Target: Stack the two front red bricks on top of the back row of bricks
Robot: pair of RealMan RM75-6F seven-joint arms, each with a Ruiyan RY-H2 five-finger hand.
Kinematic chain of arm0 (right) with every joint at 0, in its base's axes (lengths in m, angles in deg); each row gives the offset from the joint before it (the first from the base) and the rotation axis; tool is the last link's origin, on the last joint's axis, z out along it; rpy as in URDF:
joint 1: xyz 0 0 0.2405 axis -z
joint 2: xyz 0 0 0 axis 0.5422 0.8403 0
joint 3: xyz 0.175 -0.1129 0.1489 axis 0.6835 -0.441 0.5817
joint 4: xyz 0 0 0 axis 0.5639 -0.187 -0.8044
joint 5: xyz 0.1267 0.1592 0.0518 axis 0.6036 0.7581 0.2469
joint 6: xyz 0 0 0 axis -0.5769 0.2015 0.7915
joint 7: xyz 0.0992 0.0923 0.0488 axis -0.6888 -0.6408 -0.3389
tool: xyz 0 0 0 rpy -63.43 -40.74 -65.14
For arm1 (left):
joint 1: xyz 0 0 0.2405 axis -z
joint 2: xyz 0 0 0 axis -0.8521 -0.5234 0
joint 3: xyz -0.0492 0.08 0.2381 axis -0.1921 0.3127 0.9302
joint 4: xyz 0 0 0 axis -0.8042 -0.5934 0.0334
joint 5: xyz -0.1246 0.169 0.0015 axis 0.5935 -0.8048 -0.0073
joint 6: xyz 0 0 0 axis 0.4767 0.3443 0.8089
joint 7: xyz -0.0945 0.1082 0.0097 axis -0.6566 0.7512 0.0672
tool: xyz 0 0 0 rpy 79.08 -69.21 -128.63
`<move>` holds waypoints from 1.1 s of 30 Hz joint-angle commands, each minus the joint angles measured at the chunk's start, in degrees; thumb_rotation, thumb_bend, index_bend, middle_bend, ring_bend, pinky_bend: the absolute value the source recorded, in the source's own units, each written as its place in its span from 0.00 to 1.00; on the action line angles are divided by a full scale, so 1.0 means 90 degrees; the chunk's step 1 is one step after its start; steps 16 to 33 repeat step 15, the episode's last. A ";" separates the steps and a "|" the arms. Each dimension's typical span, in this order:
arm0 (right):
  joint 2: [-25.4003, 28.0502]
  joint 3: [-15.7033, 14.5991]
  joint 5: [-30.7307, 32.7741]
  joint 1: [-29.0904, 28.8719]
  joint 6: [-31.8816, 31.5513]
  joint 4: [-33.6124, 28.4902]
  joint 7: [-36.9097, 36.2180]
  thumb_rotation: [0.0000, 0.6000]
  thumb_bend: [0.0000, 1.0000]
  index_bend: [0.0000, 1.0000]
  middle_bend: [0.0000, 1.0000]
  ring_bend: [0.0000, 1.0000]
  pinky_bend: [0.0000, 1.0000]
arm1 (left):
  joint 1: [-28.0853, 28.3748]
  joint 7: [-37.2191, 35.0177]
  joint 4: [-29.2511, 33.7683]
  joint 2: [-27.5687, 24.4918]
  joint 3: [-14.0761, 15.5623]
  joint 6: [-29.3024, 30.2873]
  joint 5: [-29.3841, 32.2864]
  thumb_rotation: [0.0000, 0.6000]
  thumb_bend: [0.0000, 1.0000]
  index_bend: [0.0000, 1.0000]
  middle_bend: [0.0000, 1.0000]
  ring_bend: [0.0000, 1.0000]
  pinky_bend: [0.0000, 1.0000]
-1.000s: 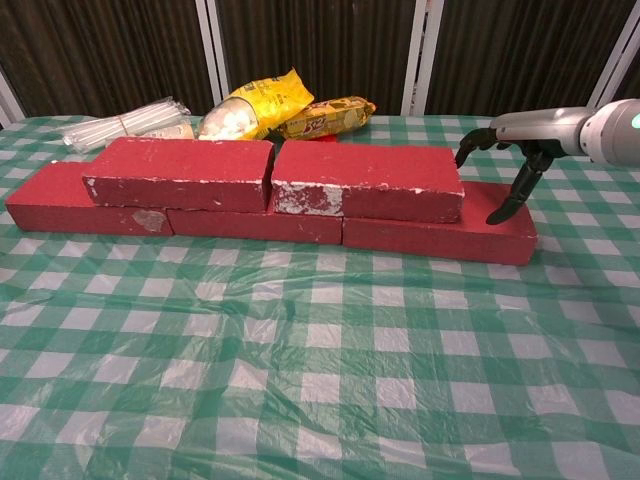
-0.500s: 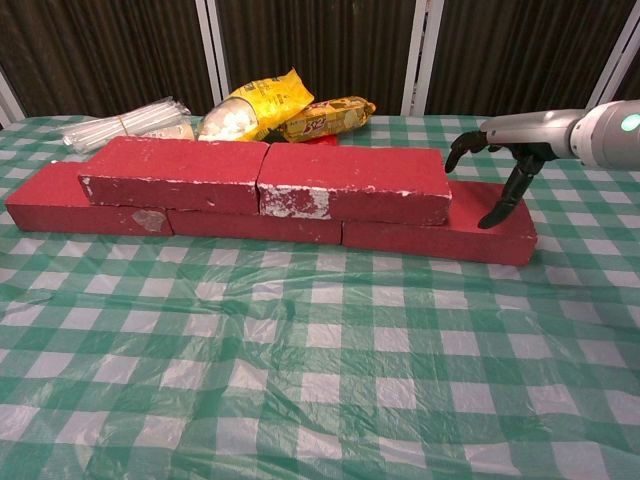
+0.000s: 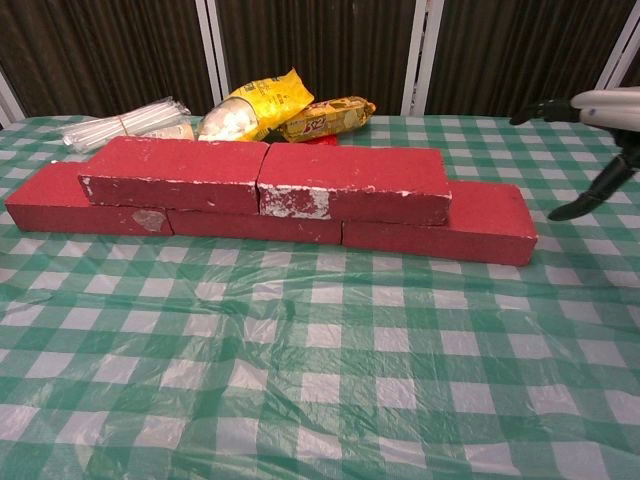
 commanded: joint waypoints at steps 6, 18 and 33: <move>-0.0497 -0.1637 -0.3066 0.3323 -0.4175 0.0887 -0.0266 0.91 0.20 0.00 0.00 0.00 0.00 | -0.0212 0.0786 0.0523 -0.0085 0.0040 0.0115 0.0112 1.00 0.39 0.00 0.00 0.00 0.00; -0.0176 -0.1320 -0.2981 0.3516 -0.3846 0.0851 -0.0516 0.92 0.20 0.00 0.00 0.00 0.00 | -0.0265 0.1336 0.0920 -0.0124 -0.0030 0.0129 0.0232 1.00 0.39 0.00 0.00 0.00 0.00; -0.0176 -0.1320 -0.2981 0.3516 -0.3846 0.0851 -0.0516 0.92 0.20 0.00 0.00 0.00 0.00 | -0.0265 0.1336 0.0920 -0.0124 -0.0030 0.0129 0.0232 1.00 0.39 0.00 0.00 0.00 0.00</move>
